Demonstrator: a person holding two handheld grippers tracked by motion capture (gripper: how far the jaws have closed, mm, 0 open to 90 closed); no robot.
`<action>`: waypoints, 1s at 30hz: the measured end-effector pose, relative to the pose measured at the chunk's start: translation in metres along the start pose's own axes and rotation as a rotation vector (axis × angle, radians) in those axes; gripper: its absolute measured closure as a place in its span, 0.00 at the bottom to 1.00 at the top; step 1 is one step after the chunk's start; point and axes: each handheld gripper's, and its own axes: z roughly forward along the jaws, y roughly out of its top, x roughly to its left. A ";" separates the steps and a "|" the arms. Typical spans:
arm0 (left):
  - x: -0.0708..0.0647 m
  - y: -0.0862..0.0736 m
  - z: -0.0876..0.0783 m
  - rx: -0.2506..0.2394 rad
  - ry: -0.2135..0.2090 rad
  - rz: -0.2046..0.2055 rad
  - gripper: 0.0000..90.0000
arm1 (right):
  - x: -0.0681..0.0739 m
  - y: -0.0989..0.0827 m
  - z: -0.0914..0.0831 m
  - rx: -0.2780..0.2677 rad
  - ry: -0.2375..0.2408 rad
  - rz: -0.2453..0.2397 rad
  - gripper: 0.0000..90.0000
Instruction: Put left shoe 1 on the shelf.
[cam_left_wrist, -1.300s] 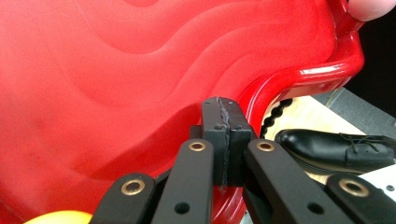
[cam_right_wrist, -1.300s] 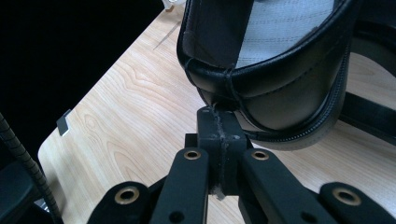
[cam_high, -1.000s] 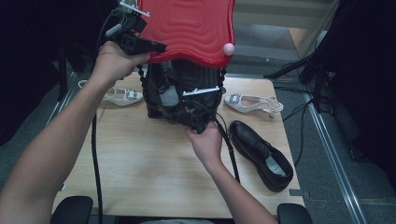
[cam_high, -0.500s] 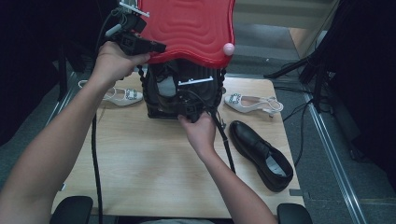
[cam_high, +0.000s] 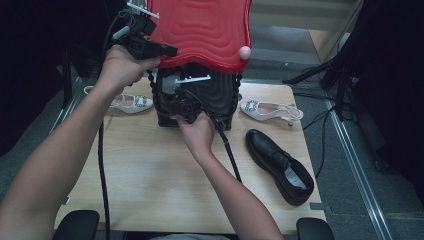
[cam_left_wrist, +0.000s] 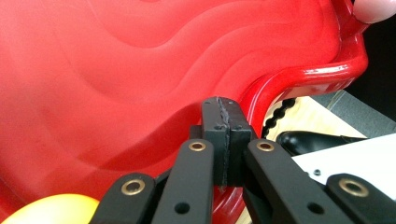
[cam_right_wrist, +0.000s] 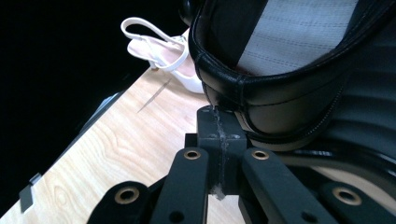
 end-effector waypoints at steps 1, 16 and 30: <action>0.000 0.000 0.000 0.000 0.001 0.001 1.00 | 0.000 0.001 0.002 -0.004 0.003 0.008 1.00; 0.001 0.001 0.000 0.005 0.005 -0.031 1.00 | -0.004 -0.007 -0.001 -0.004 -0.012 0.017 1.00; -0.013 -0.003 -0.026 0.007 -0.054 -0.027 0.75 | -0.013 -0.035 -0.039 -0.015 0.025 -0.003 1.00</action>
